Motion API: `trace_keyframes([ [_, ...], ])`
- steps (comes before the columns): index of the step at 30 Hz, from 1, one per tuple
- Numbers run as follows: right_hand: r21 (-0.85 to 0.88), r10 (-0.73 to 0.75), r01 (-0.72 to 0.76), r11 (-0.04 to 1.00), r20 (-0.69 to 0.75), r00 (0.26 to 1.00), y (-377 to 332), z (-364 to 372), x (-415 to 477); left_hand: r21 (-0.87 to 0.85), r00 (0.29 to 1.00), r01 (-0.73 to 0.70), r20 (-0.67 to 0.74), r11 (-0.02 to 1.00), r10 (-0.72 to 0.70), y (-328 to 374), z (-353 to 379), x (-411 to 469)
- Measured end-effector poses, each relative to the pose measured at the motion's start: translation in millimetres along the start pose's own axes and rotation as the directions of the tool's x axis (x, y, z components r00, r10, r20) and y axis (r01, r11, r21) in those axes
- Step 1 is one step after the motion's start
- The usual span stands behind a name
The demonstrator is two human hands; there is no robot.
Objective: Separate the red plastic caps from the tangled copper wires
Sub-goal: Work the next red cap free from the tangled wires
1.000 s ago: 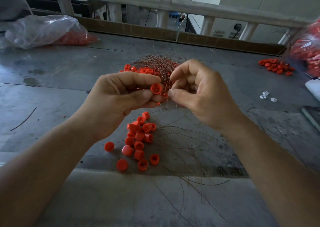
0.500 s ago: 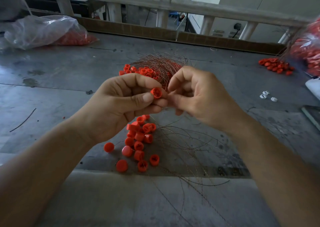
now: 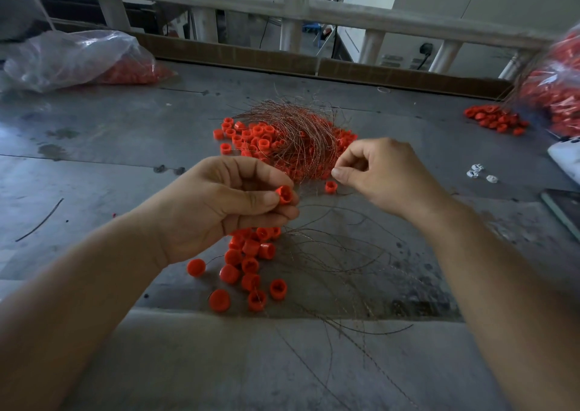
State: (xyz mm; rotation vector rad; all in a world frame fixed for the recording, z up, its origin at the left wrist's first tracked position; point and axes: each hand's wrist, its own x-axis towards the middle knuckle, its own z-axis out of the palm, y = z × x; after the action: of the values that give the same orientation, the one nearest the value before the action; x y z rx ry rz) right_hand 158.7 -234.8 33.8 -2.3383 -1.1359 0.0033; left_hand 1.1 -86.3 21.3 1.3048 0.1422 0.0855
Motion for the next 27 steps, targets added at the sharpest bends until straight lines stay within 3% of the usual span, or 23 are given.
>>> trace_keyframes([
  [6,-0.057,-0.039,0.039,0.998,-0.006,0.999,7,5,2,0.025,1.0,0.028,0.001,0.999,-0.028,0,0,0],
  [9,-0.009,-0.181,0.181,0.983,-0.015,0.983,-2,9,1,0.054,0.998,0.052,0.026,0.997,-0.053,0,2,0],
  [13,0.03,-0.38,0.379,0.925,0.118,0.917,-15,25,0,0.075,0.997,0.057,0.045,0.996,-0.06,-1,2,0],
  [17,-0.077,-0.331,0.351,0.933,0.201,0.922,-9,35,4,0.081,0.997,0.05,0.061,0.995,-0.056,0,2,0],
  [23,-0.14,-0.239,0.261,0.955,0.153,0.959,1,32,10,0.066,0.997,0.042,0.059,0.997,-0.046,0,2,0],
  [27,-0.089,-0.279,0.283,0.955,0.053,0.959,-4,35,9,0.064,0.997,0.044,0.062,0.997,-0.048,0,2,0],
])
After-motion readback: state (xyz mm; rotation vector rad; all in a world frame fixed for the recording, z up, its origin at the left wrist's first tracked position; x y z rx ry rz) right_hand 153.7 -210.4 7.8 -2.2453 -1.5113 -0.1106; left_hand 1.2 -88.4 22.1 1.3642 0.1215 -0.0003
